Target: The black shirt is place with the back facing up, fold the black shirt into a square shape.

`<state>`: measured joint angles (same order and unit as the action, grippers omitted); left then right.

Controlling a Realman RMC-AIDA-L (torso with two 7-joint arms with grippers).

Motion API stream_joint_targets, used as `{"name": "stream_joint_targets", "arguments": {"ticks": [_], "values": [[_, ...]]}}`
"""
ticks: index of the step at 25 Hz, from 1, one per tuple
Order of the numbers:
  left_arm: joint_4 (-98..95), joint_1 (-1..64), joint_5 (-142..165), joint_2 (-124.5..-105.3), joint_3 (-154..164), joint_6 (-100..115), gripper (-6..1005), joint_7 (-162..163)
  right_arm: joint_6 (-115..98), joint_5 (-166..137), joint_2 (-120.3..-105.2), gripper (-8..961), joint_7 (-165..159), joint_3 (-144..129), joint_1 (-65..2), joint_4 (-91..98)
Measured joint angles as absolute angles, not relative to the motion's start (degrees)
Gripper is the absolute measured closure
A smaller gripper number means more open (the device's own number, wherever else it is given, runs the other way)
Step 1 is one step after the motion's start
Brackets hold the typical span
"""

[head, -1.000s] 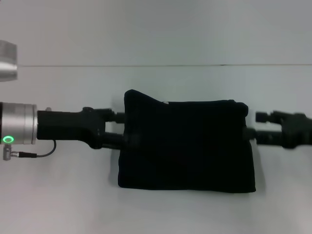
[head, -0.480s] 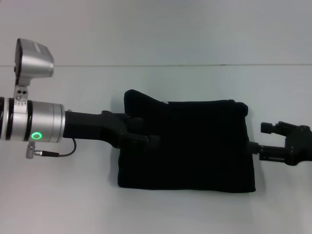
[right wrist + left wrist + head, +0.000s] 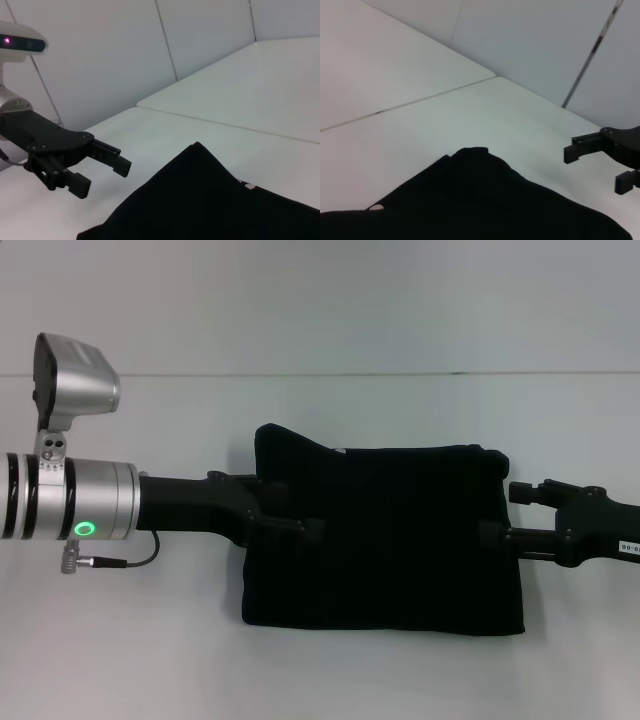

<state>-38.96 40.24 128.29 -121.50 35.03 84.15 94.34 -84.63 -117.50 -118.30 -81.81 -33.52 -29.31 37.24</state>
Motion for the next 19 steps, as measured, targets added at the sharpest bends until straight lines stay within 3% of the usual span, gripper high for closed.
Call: {"name": "stream_joint_targets", "arguments": {"ticks": [19], "values": [[-38.6, 40.0, 127.7, -122.0, 35.0, 84.1, 100, 94.2, -81.7, -117.7, -119.0, 25, -80.9, -32.8, -28.7, 35.8]]}}
